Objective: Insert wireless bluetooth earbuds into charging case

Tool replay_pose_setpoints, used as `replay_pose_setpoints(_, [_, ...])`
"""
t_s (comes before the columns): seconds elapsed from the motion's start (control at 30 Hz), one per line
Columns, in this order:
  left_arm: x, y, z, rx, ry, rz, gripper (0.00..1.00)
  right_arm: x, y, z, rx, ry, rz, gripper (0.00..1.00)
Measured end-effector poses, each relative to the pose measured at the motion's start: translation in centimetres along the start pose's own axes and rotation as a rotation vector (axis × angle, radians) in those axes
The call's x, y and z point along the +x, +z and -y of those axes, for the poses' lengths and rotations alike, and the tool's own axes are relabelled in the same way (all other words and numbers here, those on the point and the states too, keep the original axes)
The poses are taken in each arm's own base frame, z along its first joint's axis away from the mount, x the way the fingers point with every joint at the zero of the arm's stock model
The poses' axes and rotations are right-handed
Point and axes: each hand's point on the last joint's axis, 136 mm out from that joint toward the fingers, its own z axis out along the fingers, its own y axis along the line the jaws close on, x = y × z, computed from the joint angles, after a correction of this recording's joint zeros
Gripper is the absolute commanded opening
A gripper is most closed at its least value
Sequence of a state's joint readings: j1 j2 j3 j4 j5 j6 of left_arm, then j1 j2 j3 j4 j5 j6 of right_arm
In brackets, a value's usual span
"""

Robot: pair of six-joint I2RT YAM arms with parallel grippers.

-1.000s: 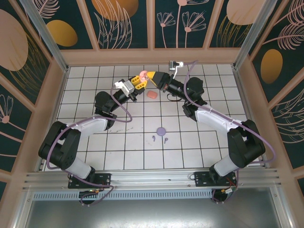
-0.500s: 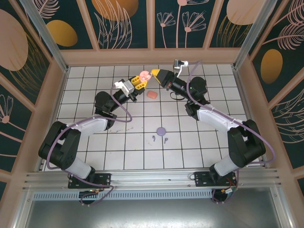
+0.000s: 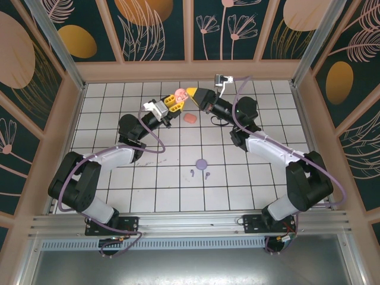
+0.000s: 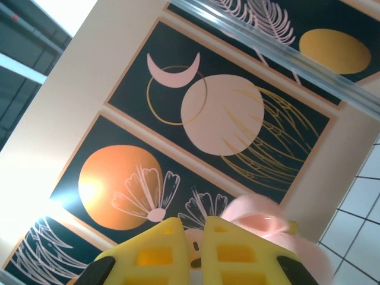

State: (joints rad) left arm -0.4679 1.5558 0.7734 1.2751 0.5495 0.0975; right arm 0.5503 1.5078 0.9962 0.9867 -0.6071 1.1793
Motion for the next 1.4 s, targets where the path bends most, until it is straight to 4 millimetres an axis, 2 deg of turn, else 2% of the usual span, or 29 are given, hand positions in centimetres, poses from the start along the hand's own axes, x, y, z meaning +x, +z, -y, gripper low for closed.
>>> replay_pose_setpoints(0.13, [0.0,0.0,0.0,0.0,0.004,0.0,0.0,0.4,0.5,-1.2,-0.027,-0.022,-0.012,0.07])
replay_pose_setpoints(0.63, [0.0,0.0,0.0,0.0,0.004,0.0,0.0,0.5,0.5,-0.9,-0.017,-0.017,-0.017,0.05])
replay_pose_setpoints(1.07, [-0.8,0.0,0.0,-0.001,0.013,0.014,0.0,0.5,0.2,0.5,0.018,0.001,-0.013,0.03])
replay_pose_setpoints(1.4, [-0.5,0.0,0.0,0.004,0.005,0.002,0.0,0.6,0.2,1.1,0.03,0.008,-0.013,0.02])
